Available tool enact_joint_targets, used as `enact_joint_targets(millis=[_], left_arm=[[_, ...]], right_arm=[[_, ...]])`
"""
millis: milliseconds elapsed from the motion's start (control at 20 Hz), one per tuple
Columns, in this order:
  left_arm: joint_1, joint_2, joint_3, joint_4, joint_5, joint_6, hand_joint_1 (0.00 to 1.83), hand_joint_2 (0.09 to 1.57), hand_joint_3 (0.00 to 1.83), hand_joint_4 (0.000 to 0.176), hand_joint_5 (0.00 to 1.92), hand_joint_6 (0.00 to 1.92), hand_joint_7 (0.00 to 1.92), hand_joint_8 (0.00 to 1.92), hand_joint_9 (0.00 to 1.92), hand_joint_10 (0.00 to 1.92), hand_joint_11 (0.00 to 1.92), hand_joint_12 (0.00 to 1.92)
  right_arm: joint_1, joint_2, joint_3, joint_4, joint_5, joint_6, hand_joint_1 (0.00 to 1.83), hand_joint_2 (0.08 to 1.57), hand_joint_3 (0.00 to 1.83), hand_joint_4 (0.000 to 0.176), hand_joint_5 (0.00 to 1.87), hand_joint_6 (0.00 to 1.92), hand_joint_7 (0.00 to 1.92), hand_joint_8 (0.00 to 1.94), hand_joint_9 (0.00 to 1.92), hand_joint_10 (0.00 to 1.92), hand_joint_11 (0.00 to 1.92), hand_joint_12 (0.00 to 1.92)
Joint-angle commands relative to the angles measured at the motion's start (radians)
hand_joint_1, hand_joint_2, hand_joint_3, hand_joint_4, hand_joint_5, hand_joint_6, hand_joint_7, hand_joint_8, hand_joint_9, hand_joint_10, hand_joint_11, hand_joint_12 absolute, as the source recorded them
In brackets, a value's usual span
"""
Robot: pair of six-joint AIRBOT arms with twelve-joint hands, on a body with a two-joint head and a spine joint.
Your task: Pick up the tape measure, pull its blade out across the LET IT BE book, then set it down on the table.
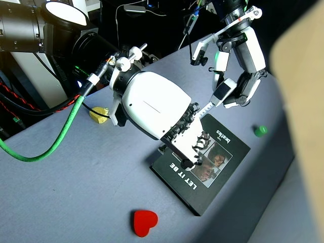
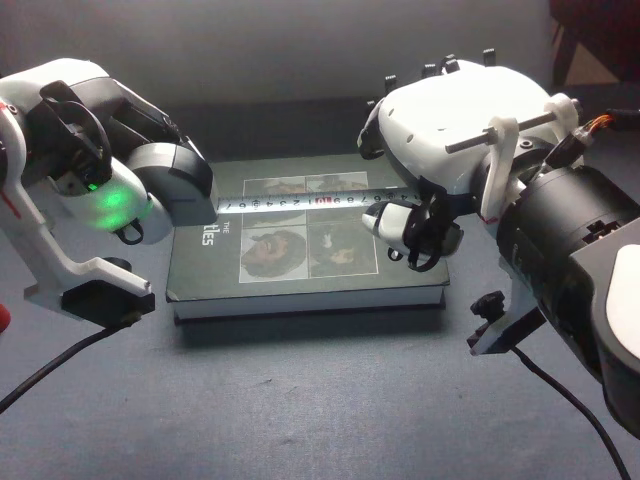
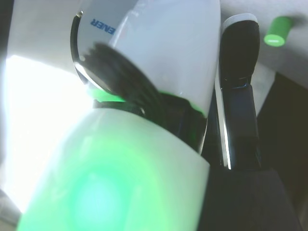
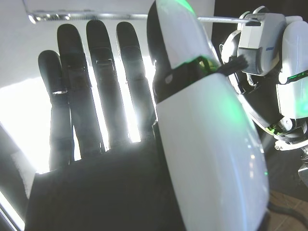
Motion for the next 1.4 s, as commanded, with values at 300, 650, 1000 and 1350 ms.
enact_joint_targets(millis=[300, 650, 1000, 1350], left_arm=[[-0.005, 0.010, 0.000, 0.067, 0.020, -0.014, 1.49, 1.08, 0.00, 0.000, 0.89, 0.97, 1.11, 0.61, 1.00, 0.96, 0.89, 1.46], [-0.002, 0.012, -0.002, 0.071, 0.023, -0.017, 1.49, 1.09, 0.00, 0.000, 0.87, 0.98, 1.09, 0.65, 1.00, 0.98, 0.86, 1.50], [0.001, 0.013, 0.000, 0.071, 0.030, -0.021, 1.49, 1.09, 0.00, 0.000, 0.87, 0.98, 1.09, 0.64, 1.00, 0.97, 0.87, 1.49], [0.003, 0.013, 0.001, 0.072, 0.033, -0.023, 1.49, 1.08, 0.00, 0.000, 0.89, 0.96, 1.09, 0.64, 1.02, 0.95, 0.88, 1.47]], right_arm=[[0.014, 0.005, 0.000, -0.081, -0.039, -0.008, 0.94, 1.13, 0.00, 0.000, 0.72, 0.00, 0.79, 0.00, 0.77, 0.02, 0.27, 1.17], [0.015, 0.005, 0.000, -0.081, -0.038, -0.010, 0.95, 1.13, 0.00, 0.000, 0.72, 0.00, 0.80, 0.00, 0.76, 0.01, 0.26, 1.17], [0.015, 0.005, 0.000, -0.081, -0.039, -0.011, 0.94, 1.14, 0.00, 0.000, 0.72, 0.00, 0.79, 0.00, 0.76, 0.01, 0.26, 1.17], [0.015, 0.005, 0.000, -0.081, -0.039, -0.011, 1.17, 1.19, 0.00, 0.000, 0.77, 1.31, 0.93, 1.01, 1.03, 0.12, 0.55, 1.30]])
